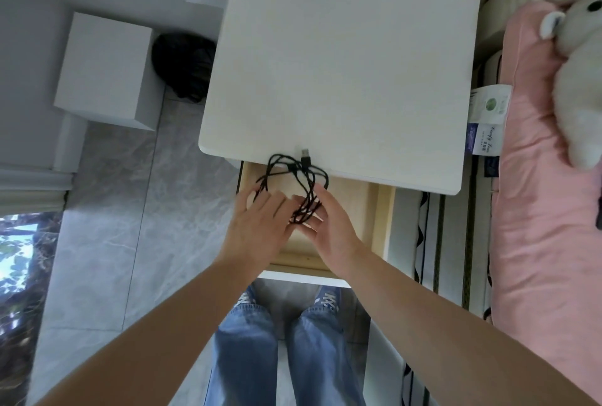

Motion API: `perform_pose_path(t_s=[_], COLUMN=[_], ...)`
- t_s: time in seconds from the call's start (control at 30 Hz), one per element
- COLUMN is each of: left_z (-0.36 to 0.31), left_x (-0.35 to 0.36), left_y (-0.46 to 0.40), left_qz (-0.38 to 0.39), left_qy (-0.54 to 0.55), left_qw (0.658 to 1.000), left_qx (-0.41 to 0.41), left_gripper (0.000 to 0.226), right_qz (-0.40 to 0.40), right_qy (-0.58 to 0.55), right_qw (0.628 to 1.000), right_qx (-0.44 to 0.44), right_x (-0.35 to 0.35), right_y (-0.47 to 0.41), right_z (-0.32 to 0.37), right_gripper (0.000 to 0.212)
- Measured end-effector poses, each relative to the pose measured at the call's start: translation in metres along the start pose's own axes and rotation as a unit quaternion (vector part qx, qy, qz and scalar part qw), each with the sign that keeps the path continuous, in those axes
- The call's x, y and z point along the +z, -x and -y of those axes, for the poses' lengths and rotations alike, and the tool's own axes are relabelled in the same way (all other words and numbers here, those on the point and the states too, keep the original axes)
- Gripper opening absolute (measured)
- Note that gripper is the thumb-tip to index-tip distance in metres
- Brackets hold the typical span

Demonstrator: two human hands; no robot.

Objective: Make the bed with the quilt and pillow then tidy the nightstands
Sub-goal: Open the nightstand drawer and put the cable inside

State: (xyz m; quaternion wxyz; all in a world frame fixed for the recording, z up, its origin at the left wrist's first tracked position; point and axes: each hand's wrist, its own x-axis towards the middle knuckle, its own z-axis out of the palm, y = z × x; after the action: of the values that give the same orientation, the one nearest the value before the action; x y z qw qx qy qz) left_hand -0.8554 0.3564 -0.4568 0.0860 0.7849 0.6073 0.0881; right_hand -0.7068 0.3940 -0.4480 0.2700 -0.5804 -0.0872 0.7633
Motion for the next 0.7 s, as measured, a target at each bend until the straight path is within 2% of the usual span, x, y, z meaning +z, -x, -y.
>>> perform_pose_path(t_s=[0.1,0.17,0.23,0.3,0.37,0.47,0.6,0.7], left_z=[-0.007,-0.008,-0.008,-0.007,-0.002,0.005,0.012,0.013], left_x=[0.009,0.014,0.018,0.022,0.027,0.036,0.058,0.071], left_y=[0.028,0.04,0.045,0.048,0.047,0.041,0.034,0.037], left_qz=[0.024,0.059,0.071,0.088,0.099,0.093,0.107,0.121], left_qy=[-0.029,-0.042,-0.05,-0.058,-0.064,-0.05,-0.015,0.033], left_qw=[0.999,0.995,0.992,0.987,0.983,0.983,0.986,0.99], left_qx=[0.035,0.062,0.092,0.121,0.139,0.148,0.125,0.057], left_gripper=[0.006,0.008,0.019,0.041,0.051,0.05,0.026,0.041], right_qz=[-0.022,-0.044,-0.069,-0.075,-0.073,-0.065,-0.046,-0.081], right_qy=[0.001,0.028,0.118,0.231,0.275,0.227,0.162,0.134], right_qw=[1.0,0.998,0.99,0.969,0.957,0.972,0.985,0.986], right_qx=[-0.017,-0.018,-0.025,-0.042,-0.055,-0.014,0.05,0.05], right_x=[-0.011,-0.02,-0.027,-0.035,-0.04,-0.044,-0.042,-0.039], right_y=[0.004,0.003,0.0,-0.006,-0.012,-0.028,-0.054,-0.074], right_z=[-0.008,-0.012,-0.018,-0.026,-0.031,-0.036,-0.04,-0.045], right_gripper=[0.039,0.044,0.041,0.034,0.031,0.031,0.035,0.036])
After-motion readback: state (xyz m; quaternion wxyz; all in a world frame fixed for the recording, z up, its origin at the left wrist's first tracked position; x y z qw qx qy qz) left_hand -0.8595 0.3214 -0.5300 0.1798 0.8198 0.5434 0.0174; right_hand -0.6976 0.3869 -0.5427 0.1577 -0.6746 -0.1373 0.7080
